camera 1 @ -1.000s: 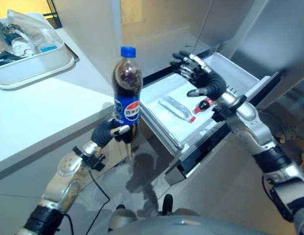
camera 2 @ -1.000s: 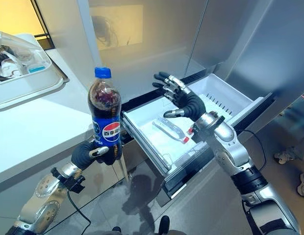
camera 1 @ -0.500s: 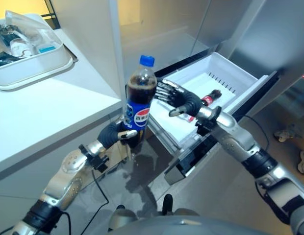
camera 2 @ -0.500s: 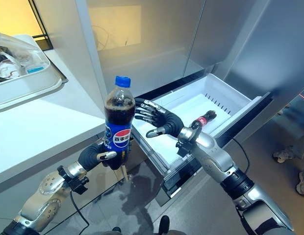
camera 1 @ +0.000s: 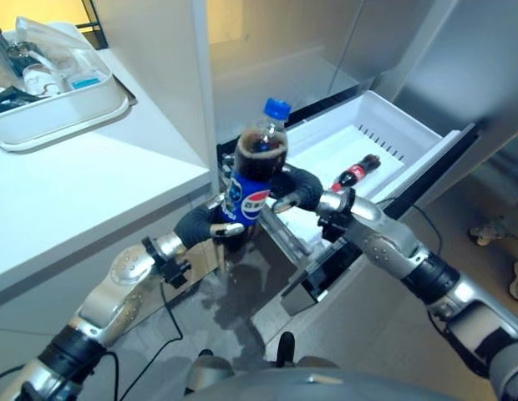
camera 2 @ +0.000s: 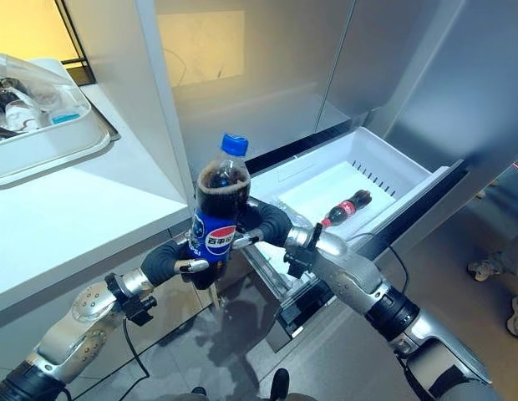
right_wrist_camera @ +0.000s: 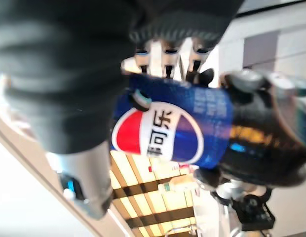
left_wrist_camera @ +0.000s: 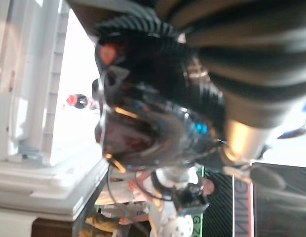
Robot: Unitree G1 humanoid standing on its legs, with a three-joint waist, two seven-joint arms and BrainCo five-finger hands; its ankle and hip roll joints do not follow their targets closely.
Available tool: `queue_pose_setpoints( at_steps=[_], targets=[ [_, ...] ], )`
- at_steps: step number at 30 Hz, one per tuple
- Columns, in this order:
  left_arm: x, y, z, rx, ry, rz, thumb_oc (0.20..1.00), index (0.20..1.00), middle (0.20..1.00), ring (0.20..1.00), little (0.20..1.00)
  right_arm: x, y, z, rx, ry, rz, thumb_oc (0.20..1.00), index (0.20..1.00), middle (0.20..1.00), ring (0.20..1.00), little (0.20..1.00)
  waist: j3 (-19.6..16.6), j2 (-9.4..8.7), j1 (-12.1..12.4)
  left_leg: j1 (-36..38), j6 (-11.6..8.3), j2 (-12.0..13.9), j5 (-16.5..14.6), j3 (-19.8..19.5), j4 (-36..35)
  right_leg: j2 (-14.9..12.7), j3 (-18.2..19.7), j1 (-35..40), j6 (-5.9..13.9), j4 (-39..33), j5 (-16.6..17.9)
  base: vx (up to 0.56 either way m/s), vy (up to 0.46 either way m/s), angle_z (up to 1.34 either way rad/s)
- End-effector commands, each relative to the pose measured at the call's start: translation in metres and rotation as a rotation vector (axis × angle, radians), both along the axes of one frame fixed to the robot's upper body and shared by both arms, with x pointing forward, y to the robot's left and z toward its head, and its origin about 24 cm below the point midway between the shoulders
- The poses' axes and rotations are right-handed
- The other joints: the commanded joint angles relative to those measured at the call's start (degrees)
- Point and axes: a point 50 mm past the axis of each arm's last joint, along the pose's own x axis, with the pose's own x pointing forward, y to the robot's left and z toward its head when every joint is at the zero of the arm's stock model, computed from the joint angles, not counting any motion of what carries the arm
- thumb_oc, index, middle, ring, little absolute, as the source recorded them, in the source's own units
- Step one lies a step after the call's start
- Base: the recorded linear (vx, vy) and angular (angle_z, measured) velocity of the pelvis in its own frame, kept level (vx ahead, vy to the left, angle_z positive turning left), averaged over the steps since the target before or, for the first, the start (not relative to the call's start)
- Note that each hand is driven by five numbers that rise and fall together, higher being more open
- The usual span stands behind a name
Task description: Take the drinks into the refrigerator
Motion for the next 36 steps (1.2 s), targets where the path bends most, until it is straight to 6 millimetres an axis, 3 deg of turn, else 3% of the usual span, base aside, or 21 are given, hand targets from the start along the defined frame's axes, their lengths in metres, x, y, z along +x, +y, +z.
queue_pose_setpoints(
  at_steps=[1, 19, 20, 21, 22, 36],
  targets=[
    [0.002, -0.027, 0.053, -0.104, -0.276, -0.129, 0.2, 0.2, 0.2, 0.2, 0.2, 0.0, 0.016, 0.038, 0.07, -0.134, 0.081, 1.0, 1.0, 1.0, 1.0, 1.0, -2.0, 0.89, 0.5, -0.5, 4.23, -2.2, -3.6, -2.7, 0.0, -4.1, -0.5, -0.3, 4.97, 8.9, -5.3, 0.0, 0.0, 0.0],
    [0.003, -0.032, 0.046, -0.137, -0.251, -0.119, 0.2, 0.2, 0.2, 0.2, 0.2, 0.012, 0.04, 0.046, 0.182, -0.118, 0.031, 1.0, 1.0, 1.0, 1.0, 1.0, -2.4, 1.35, 1.4, -0.2, 4.85, -2.8, -4.3, -2.1, 0.4, -4.4, 0.3, 0.0, 5.1, 8.7, -5.3, 0.0, 0.0, 0.0],
    [0.003, -0.032, 0.046, -0.135, -0.253, -0.119, 0.2, 0.2, 0.2, 0.2, 0.2, 0.011, 0.041, 0.044, 0.183, -0.11, 0.04, 0.95, 0.95, 0.95, 0.95, 0.95, -2.3, 1.39, 1.4, -0.2, 4.83, -2.8, -4.3, -2.1, 0.4, -4.4, 0.3, 0.0, 5.13, 8.7, -5.3, 0.0, 0.008, -0.04],
    [0.004, -0.032, 0.046, -0.133, -0.252, -0.118, 0.2, 0.2, 0.2, 0.2, 0.2, 0.01, 0.042, 0.044, 0.181, -0.108, 0.048, 0.41, 0.41, 0.41, 0.41, 0.41, -2.4, 1.4, 1.3, -0.1, 4.84, -2.8, -4.3, -2.1, 0.3, -4.4, 0.4, 0.0, 5.12, 8.8, -5.3, 0.0, 0.011, -0.04],
    [0.004, -0.033, 0.046, -0.131, -0.253, -0.118, 0.2, 0.2, 0.2, 0.2, 0.2, 0.009, 0.042, 0.043, 0.179, -0.108, 0.057, 0.2, 0.2, 0.2, 0.2, 0.2, -2.4, 1.41, 1.2, -0.1, 4.83, -2.8, -4.3, -2.0, 0.3, -4.4, 0.4, 0.0, 5.12, 8.8, -5.3, 0.0, 0.0, 0.0],
    [0.006, -0.032, 0.043, -0.121, -0.255, -0.102, 0.2, 0.2, 0.2, 0.2, 0.2, 0.003, 0.044, 0.044, 0.195, -0.107, 0.086, 0.2, 0.2, 0.2, 0.2, 0.2, -2.5, 1.48, 1.2, 0.4, 4.96, -2.8, -4.6, -1.6, 0.4, -4.1, 0.9, 0.0, 5.16, 8.6, -5.5, 0.0, 0.0, 0.0]
  ],
)
